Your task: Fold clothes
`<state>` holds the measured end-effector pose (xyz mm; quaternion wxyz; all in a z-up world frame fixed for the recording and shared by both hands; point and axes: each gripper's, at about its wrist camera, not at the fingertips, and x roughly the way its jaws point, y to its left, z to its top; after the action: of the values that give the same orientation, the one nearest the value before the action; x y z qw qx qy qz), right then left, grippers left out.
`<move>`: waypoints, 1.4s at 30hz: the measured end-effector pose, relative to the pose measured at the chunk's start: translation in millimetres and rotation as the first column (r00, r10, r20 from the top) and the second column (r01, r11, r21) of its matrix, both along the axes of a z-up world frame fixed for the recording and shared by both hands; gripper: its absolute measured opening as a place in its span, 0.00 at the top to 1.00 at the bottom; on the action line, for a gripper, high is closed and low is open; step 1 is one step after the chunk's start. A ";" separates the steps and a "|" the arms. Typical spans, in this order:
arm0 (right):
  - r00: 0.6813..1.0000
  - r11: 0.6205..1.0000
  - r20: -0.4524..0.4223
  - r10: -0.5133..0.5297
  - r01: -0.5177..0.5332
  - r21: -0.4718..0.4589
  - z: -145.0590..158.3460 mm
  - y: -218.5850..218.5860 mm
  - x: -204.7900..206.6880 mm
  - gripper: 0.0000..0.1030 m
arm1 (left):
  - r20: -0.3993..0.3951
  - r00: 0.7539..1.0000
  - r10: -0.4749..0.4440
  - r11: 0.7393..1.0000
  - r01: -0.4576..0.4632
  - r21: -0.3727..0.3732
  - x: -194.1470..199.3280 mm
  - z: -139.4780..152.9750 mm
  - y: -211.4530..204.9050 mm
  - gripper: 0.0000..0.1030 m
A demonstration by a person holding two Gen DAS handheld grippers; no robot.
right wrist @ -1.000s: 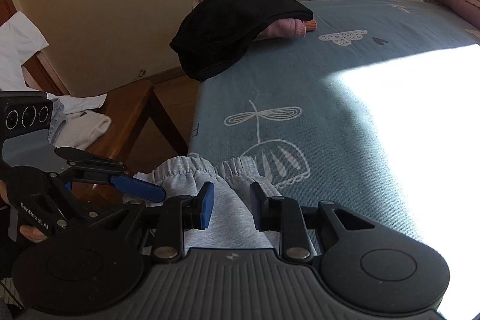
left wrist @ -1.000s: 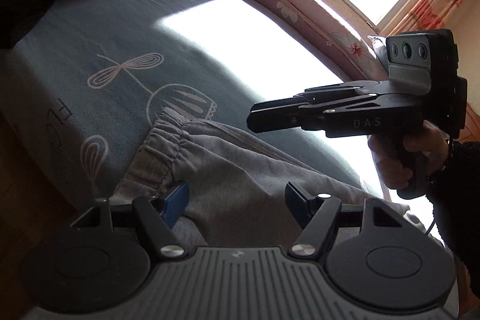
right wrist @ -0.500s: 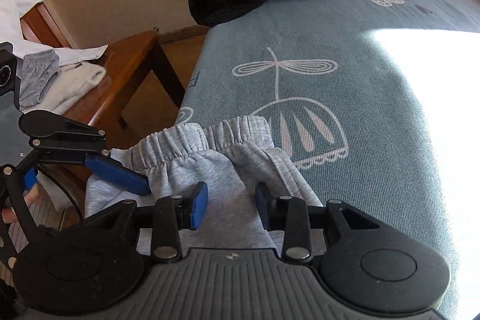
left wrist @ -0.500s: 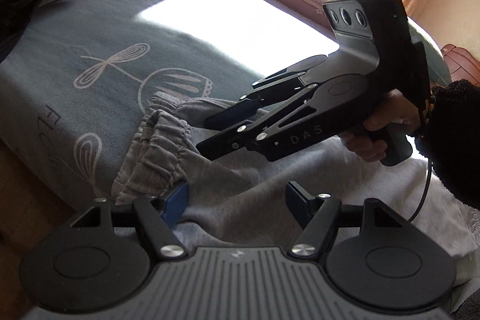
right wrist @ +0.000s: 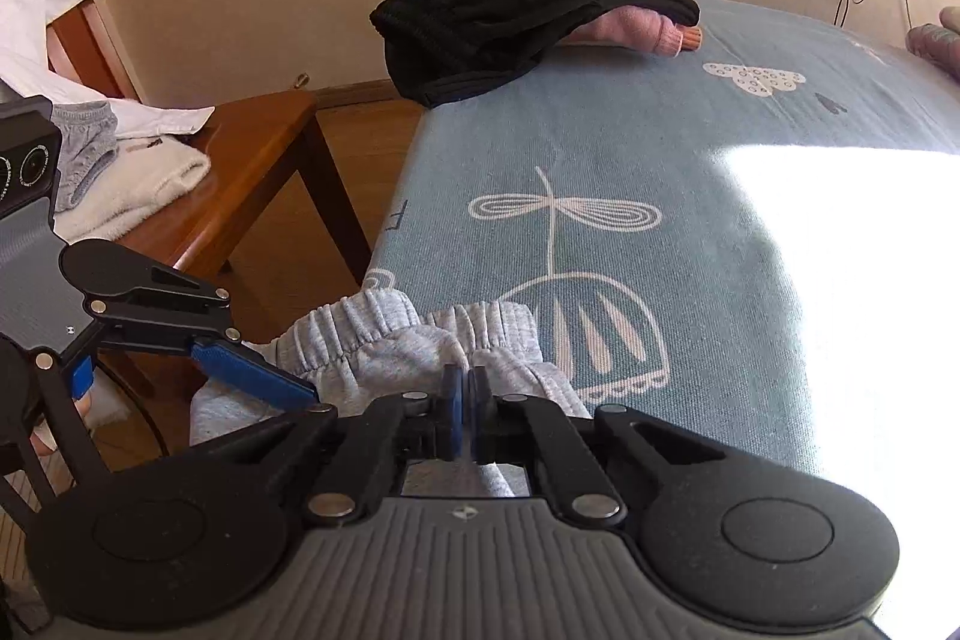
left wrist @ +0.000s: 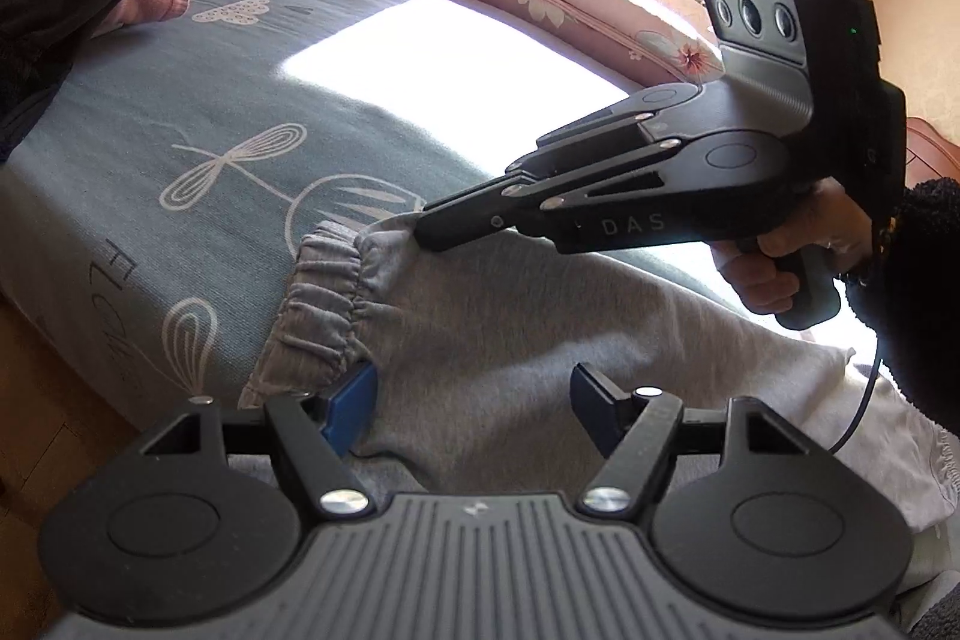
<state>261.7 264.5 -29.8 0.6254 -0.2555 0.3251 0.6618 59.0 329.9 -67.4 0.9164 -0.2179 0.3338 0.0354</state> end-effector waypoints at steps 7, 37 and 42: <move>0.997 0.999 0.065 -0.044 0.043 0.008 -7.6 15.7 12.5 0.97 | -0.010 1.000 0.011 1.000 -0.011 0.004 11.1 -5.4 7.6 0.30; 0.990 0.990 0.009 -0.141 0.141 -0.028 -33.6 -74.0 32.1 0.86 | 0.000 0.998 0.065 0.941 -0.061 0.333 54.2 -5.4 17.2 0.70; 0.994 0.995 0.062 -0.092 0.095 -0.040 -33.7 -72.4 16.5 0.97 | 0.076 0.996 0.052 0.929 -0.076 0.361 48.6 9.5 10.7 0.72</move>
<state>278.2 192.1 -63.5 0.6596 -0.2731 0.3317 0.6166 107.6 340.6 -57.9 0.9497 -0.0564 0.2840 0.1194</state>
